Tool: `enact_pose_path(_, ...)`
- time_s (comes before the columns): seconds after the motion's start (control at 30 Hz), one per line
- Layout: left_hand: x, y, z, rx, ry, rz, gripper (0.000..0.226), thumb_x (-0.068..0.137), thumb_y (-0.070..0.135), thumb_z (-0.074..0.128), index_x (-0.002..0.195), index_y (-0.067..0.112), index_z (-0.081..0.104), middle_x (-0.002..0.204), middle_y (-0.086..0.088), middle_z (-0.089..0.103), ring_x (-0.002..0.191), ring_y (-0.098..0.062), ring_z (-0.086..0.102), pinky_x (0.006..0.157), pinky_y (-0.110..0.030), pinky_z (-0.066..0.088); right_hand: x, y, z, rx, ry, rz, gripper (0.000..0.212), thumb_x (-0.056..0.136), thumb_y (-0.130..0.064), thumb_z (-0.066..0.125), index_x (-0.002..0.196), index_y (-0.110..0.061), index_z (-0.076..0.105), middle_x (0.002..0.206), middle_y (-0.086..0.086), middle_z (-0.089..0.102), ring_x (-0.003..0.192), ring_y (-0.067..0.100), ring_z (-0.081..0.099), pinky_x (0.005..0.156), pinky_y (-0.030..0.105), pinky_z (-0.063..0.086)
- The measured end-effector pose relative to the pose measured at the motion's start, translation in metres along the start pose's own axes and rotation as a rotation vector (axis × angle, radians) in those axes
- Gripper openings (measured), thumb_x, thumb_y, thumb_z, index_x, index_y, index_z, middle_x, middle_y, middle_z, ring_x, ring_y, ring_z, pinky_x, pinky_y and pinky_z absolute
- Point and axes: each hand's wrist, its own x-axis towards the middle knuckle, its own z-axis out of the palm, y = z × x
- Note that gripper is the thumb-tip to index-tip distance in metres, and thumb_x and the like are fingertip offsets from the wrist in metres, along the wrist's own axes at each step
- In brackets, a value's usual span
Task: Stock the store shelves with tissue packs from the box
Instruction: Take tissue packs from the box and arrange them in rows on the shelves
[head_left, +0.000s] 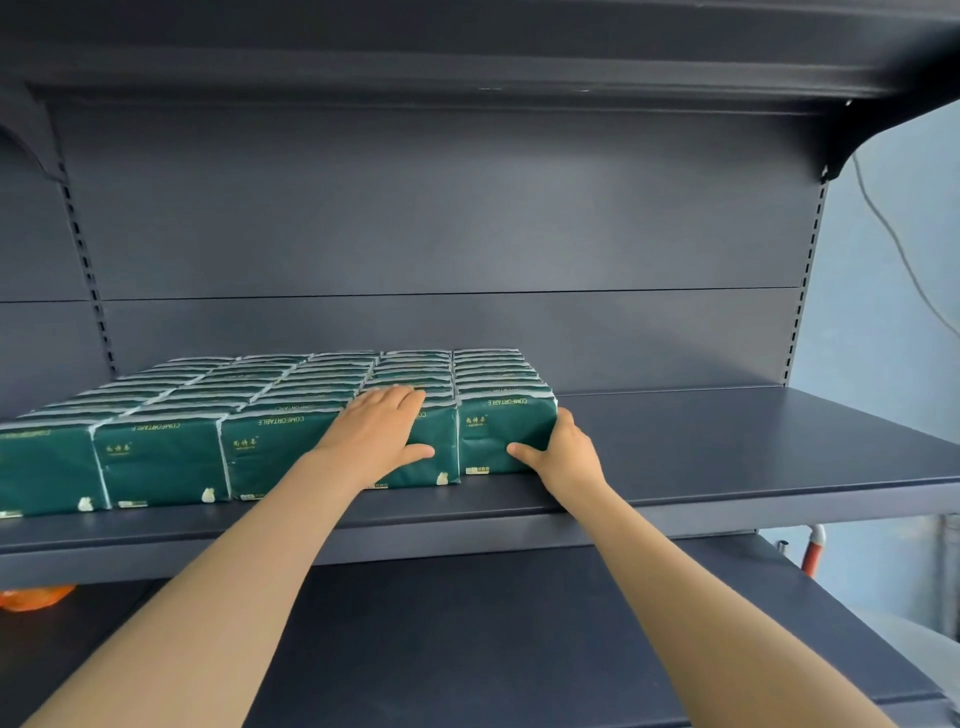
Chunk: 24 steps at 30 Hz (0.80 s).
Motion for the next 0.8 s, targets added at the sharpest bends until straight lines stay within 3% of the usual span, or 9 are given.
enact_pose_path(0.47, 0.001, -0.007, 0.004, 0.008, 0.015, 0.047, 0.061, 0.093, 0.047, 0.050, 0.141, 0.015, 0.030, 0.147, -0.002, 0.036, 0.134, -0.019, 0.036, 0.111, -0.034, 0.029, 0.011, -0.009, -0.002, -0.070, -0.028, 0.058, 0.058, 0.078, -0.038, 0.074, 0.116, -0.008, 0.042, 0.109, 0.007, 0.060, 0.096, 0.025, 0.059, 0.070, 0.032, 0.045)
enact_pose_path(0.57, 0.001, -0.008, -0.002, 0.022, -0.034, 0.058, 0.063, 0.093, 0.048, 0.049, 0.142, 0.013, 0.031, 0.146, -0.004, 0.037, 0.133, -0.021, 0.037, 0.110, -0.035, 0.030, 0.008, -0.016, -0.014, -0.137, -0.060, 0.064, 0.061, 0.078, -0.039, 0.074, 0.119, -0.007, 0.041, 0.109, 0.006, 0.057, 0.090, 0.022, 0.053, 0.072, 0.032, 0.045)
enact_pose_path(0.67, 0.000, -0.011, -0.014, 0.012, -0.073, 0.028, 0.065, 0.093, 0.051, 0.046, 0.141, 0.009, 0.033, 0.144, -0.007, 0.039, 0.131, -0.024, 0.040, 0.108, -0.037, 0.033, 0.003, -0.028, -0.030, -0.253, -0.040, 0.028, 0.058, 0.081, -0.040, 0.071, 0.116, -0.005, 0.040, 0.095, 0.004, 0.051, 0.083, 0.022, 0.048, 0.066, 0.032, 0.040)
enact_pose_path(0.8, -0.014, -0.014, -0.041, 0.012, -0.050, -0.043, 0.062, 0.095, 0.053, 0.041, 0.134, 0.005, 0.041, 0.134, -0.012, 0.047, 0.120, -0.027, 0.048, 0.099, -0.041, 0.042, -0.015, -0.047, -0.060, -0.543, -0.064, -0.103, 0.053, 0.089, -0.040, 0.059, 0.122, -0.003, 0.039, 0.110, 0.014, 0.057, 0.104, 0.033, 0.052, 0.071, 0.034, 0.040)
